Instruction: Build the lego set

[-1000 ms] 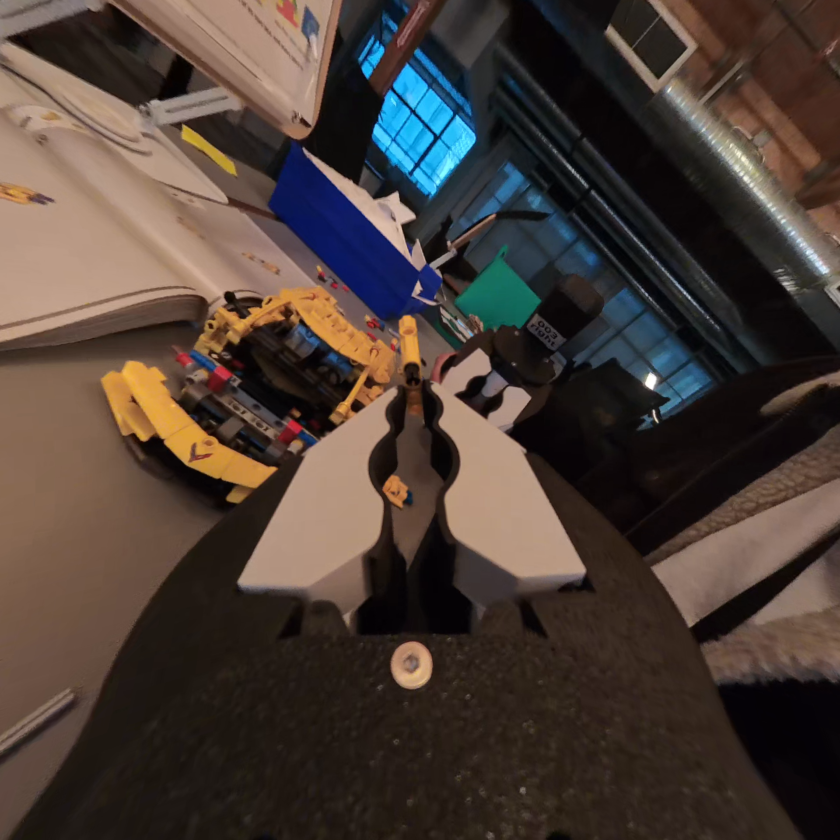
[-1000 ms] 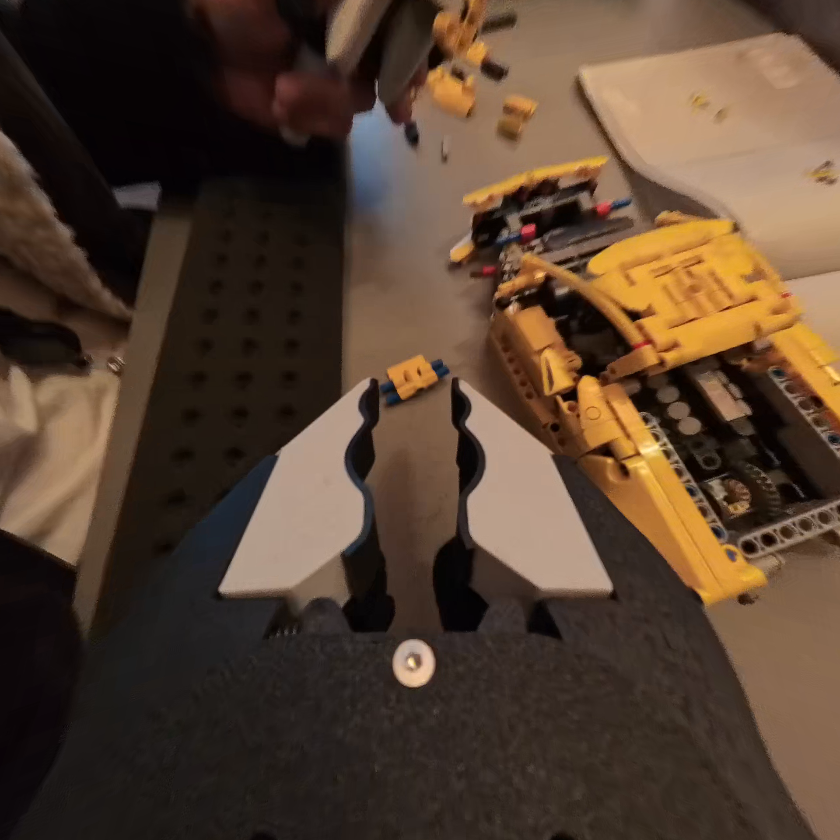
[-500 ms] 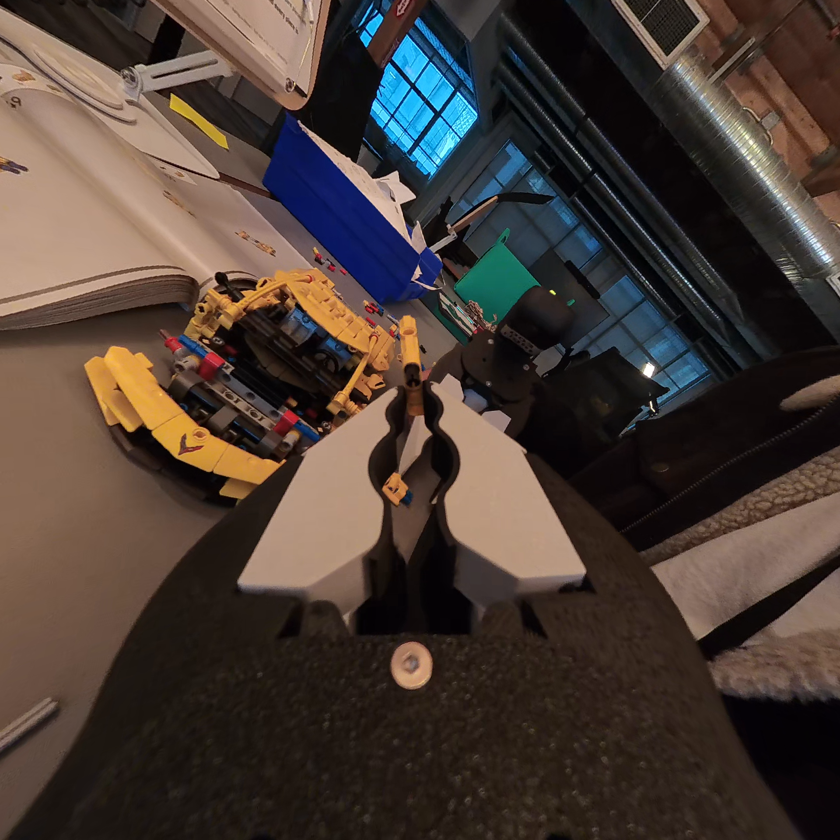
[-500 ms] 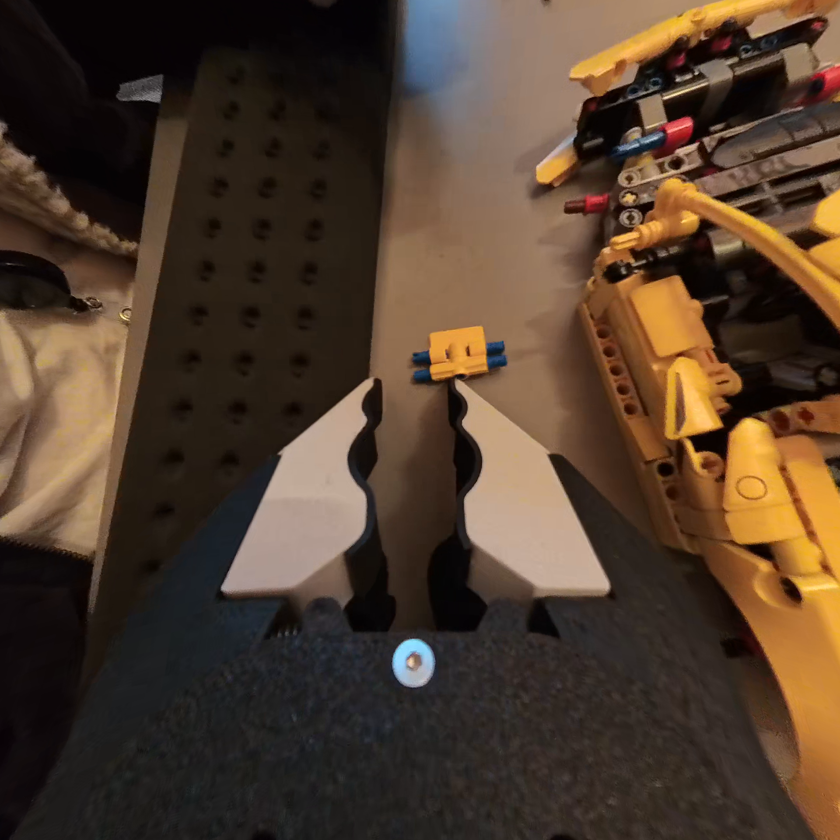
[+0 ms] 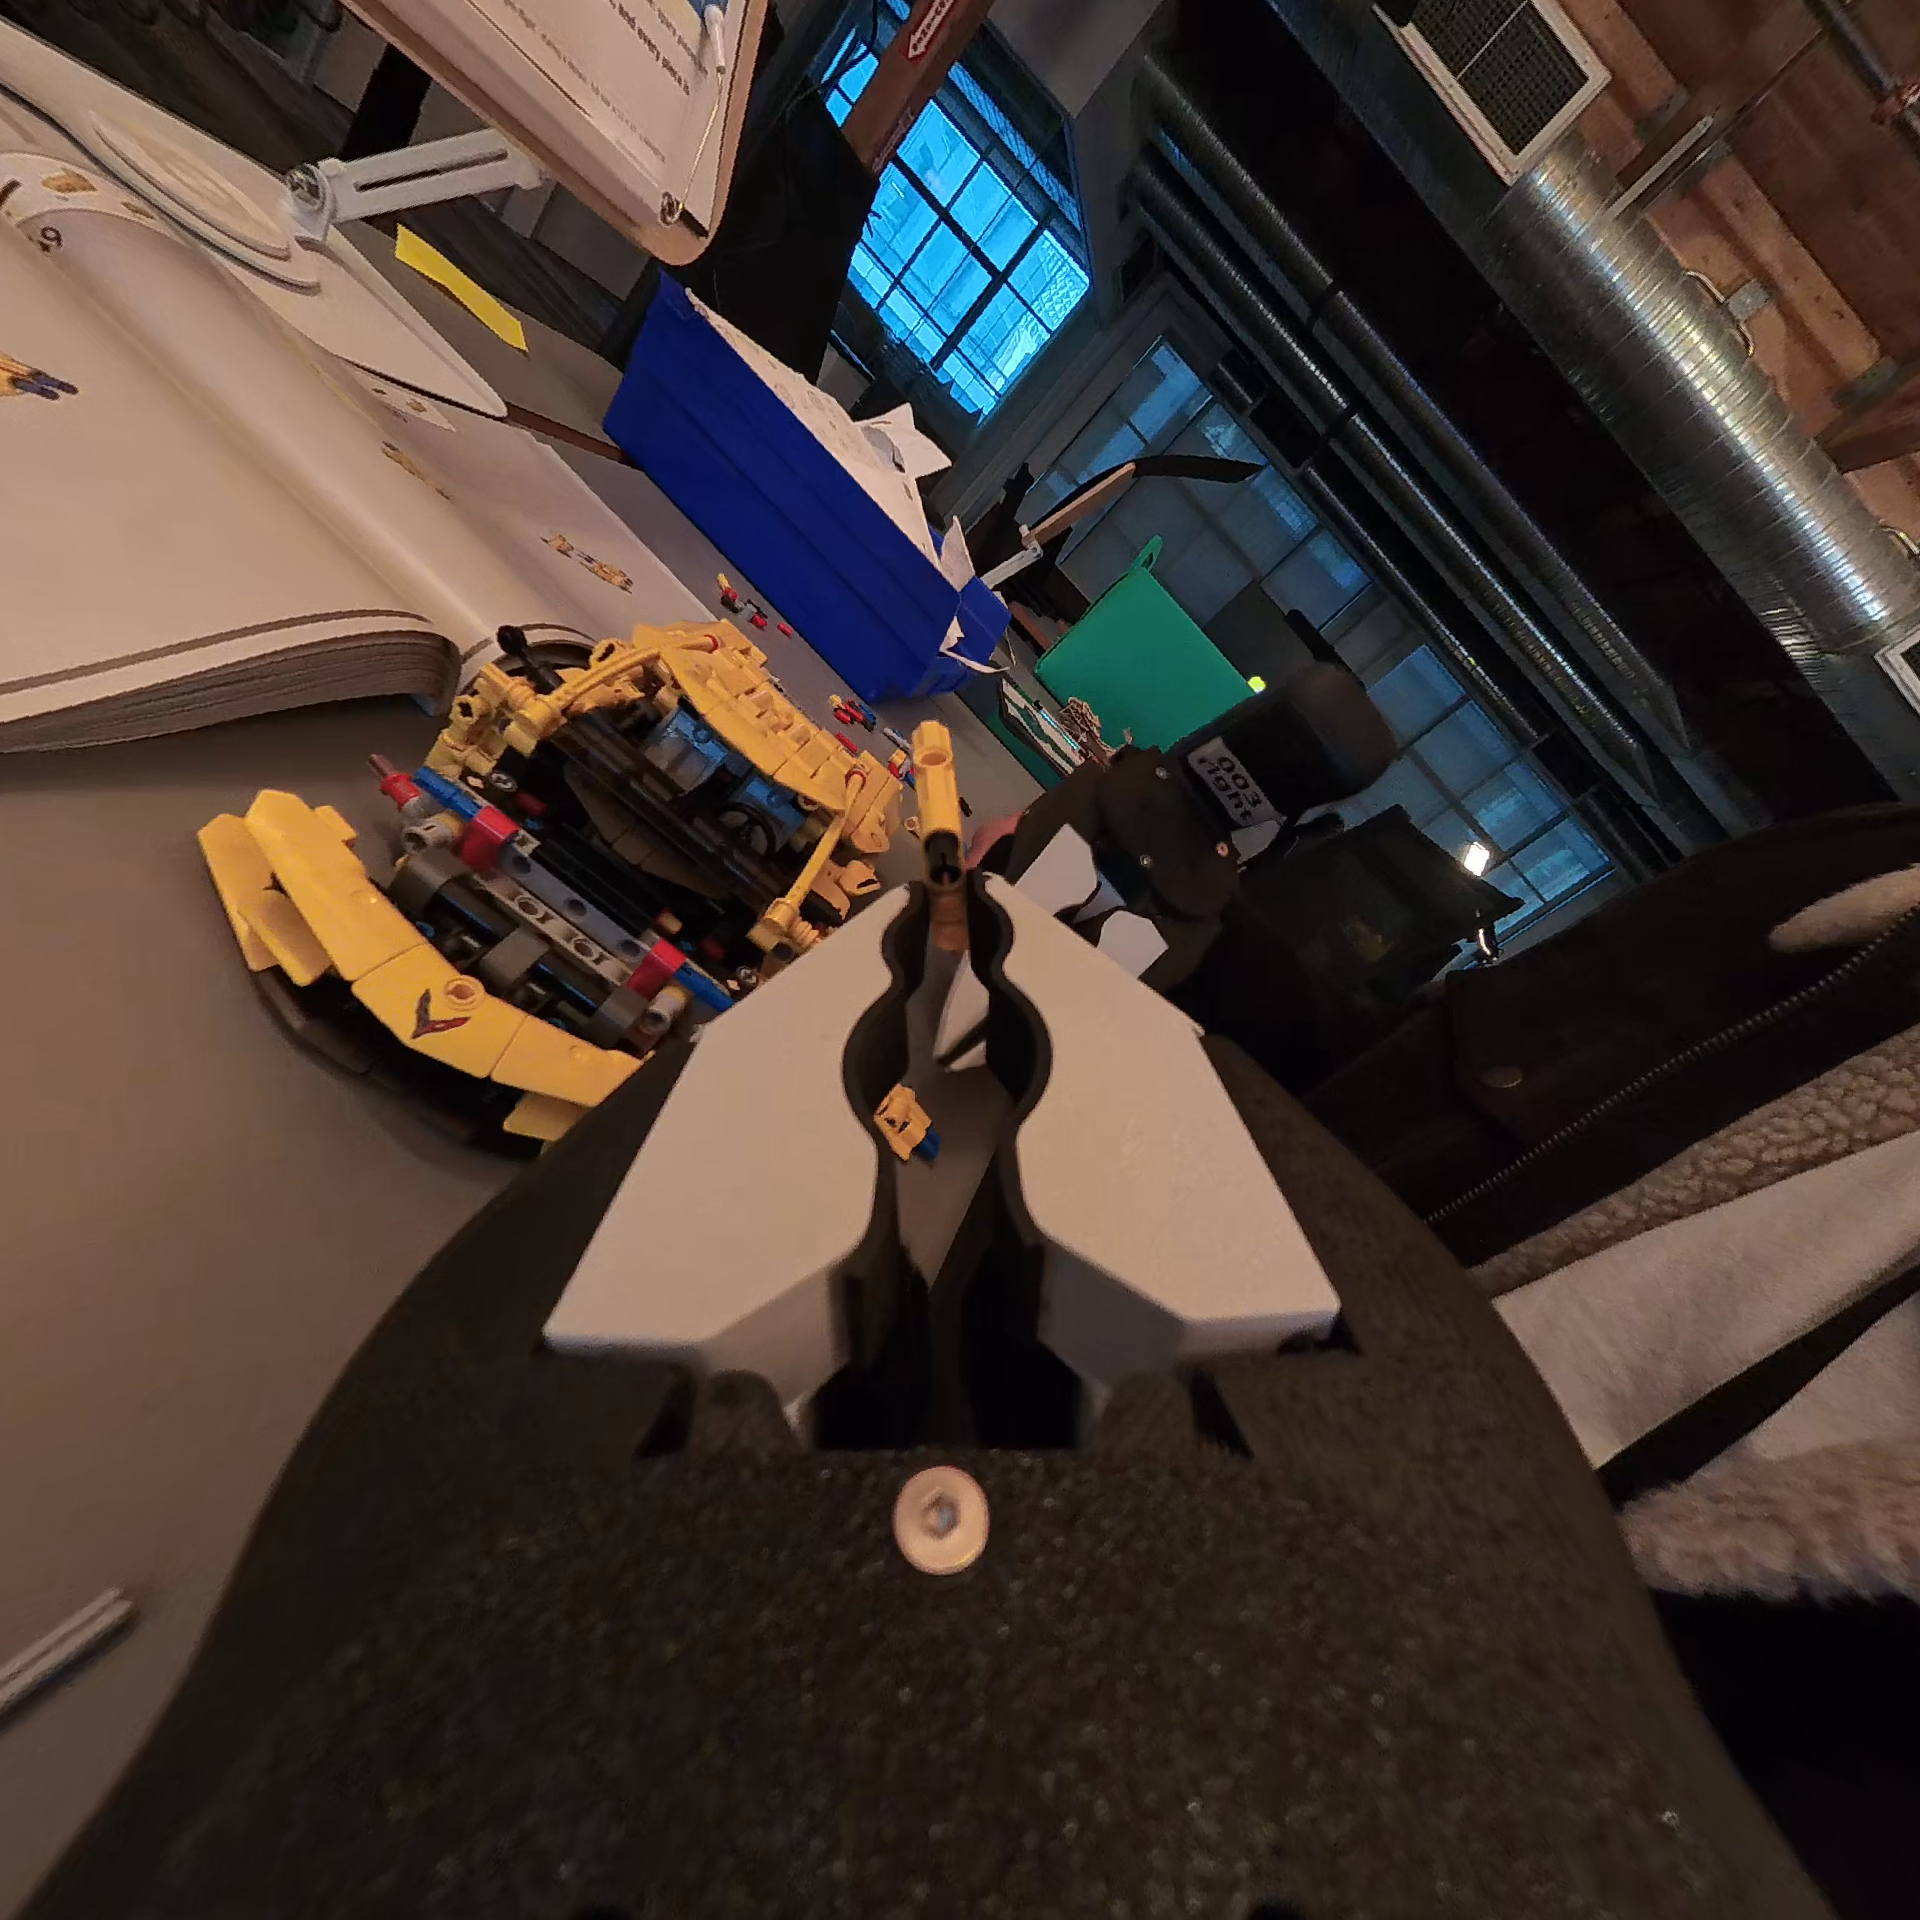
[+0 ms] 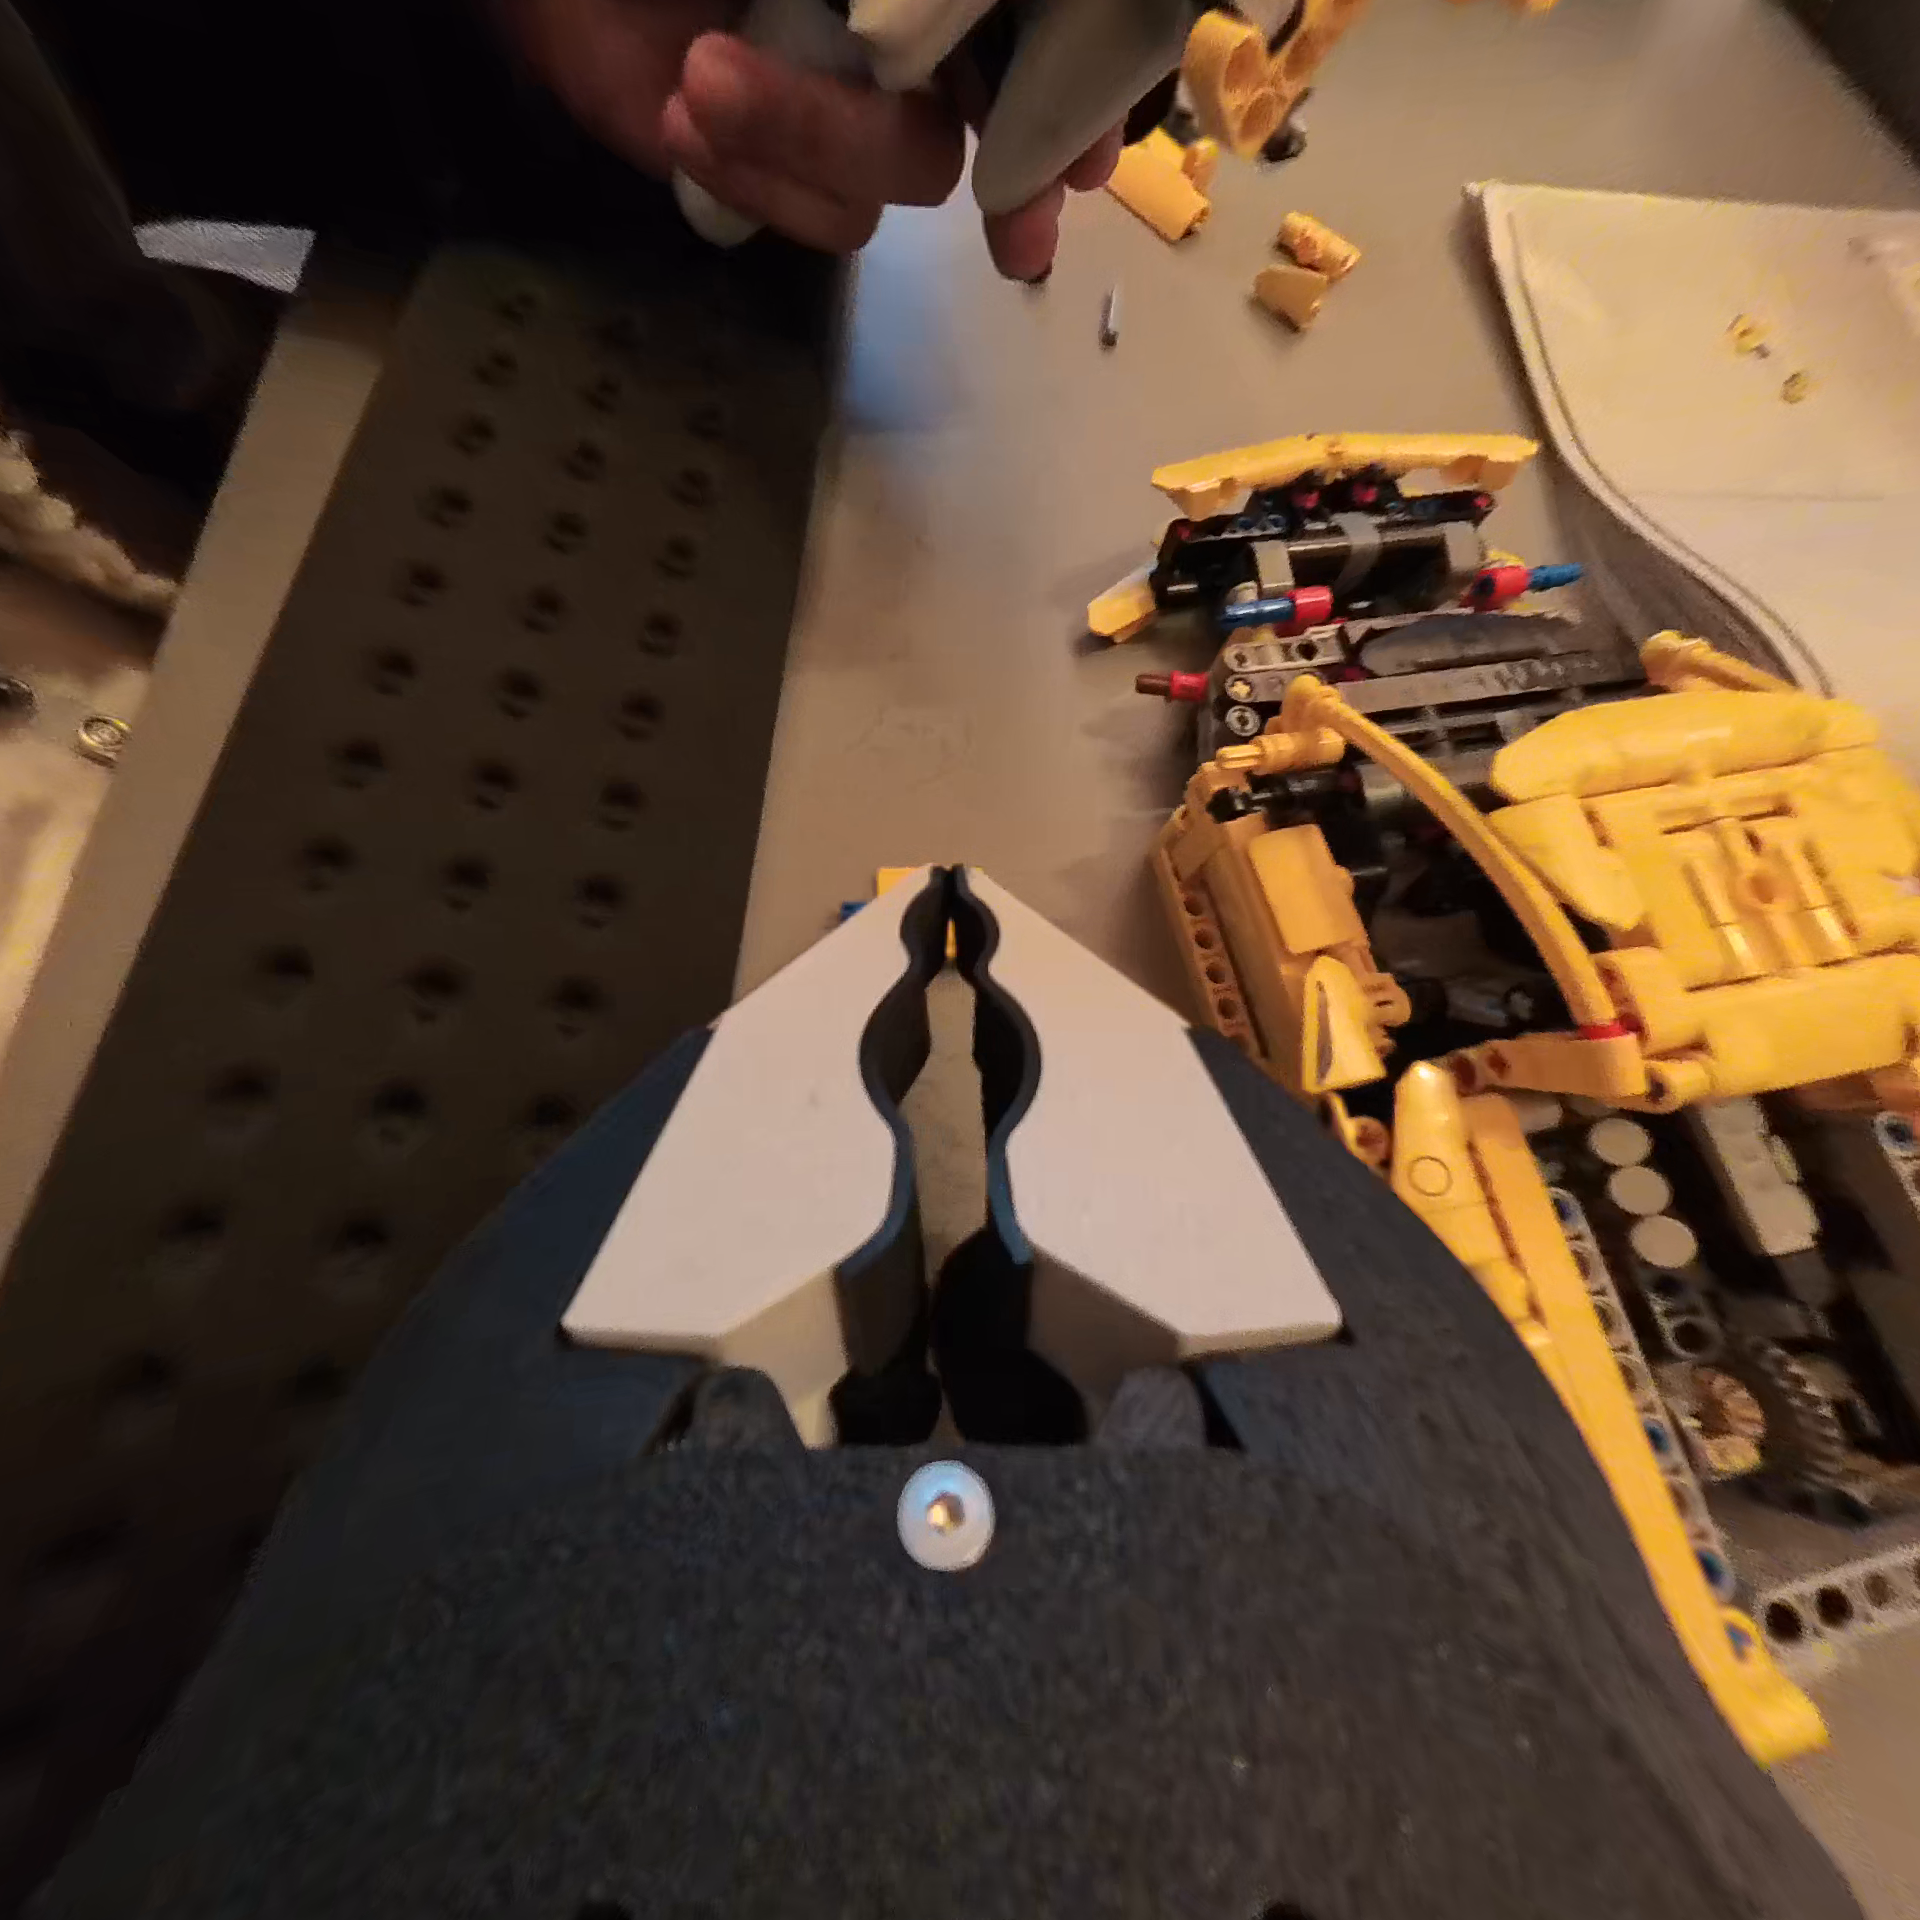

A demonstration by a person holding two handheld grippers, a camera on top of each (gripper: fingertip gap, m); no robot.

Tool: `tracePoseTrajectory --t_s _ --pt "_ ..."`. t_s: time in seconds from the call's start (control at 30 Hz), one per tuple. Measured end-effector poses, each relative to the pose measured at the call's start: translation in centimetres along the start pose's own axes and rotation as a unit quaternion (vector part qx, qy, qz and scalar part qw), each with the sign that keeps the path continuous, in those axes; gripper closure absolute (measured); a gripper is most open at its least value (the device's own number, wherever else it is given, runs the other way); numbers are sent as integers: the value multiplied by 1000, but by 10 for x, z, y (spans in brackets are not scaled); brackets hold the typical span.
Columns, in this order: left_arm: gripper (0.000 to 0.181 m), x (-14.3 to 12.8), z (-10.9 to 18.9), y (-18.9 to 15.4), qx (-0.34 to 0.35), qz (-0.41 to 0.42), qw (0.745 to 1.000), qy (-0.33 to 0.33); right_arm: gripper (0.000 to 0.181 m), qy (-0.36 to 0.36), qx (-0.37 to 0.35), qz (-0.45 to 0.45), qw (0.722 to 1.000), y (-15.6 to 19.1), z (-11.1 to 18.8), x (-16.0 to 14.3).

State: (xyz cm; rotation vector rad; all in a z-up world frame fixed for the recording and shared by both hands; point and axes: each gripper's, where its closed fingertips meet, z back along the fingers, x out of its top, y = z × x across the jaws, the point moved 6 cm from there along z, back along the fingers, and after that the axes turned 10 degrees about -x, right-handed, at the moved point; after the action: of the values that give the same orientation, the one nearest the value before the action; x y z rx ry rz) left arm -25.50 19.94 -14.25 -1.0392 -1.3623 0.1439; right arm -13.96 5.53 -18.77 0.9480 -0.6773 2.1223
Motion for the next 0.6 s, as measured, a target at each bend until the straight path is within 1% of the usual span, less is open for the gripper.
tracePoseTrajectory --t_s 0.1,0.2,0.3,0.4,0.53,0.6 --pt "174 0 0 0 0 1 1000 1 181 15 -8 14 1000 1 -4 -5" --pt "174 0 0 0 -1 2 1000 1 181 13 -2 5 1000 1 -6 -6" --pt "174 -1 -1 1 -3 4 1000 1 181 37 -5 2 999 -1 -11 -12" --pt "175 -1 -1 0 -4 5 1000 0 181 37 7 -26 999 -2 -11 -14" --pt "175 -1 -1 0 -5 6 1000 2 181 40 13 -32 999 -2 -12 -14" --pt "175 -1 -1 1 -5 6 1000 2 181 43 26 -52 997 -2 -13 -14"
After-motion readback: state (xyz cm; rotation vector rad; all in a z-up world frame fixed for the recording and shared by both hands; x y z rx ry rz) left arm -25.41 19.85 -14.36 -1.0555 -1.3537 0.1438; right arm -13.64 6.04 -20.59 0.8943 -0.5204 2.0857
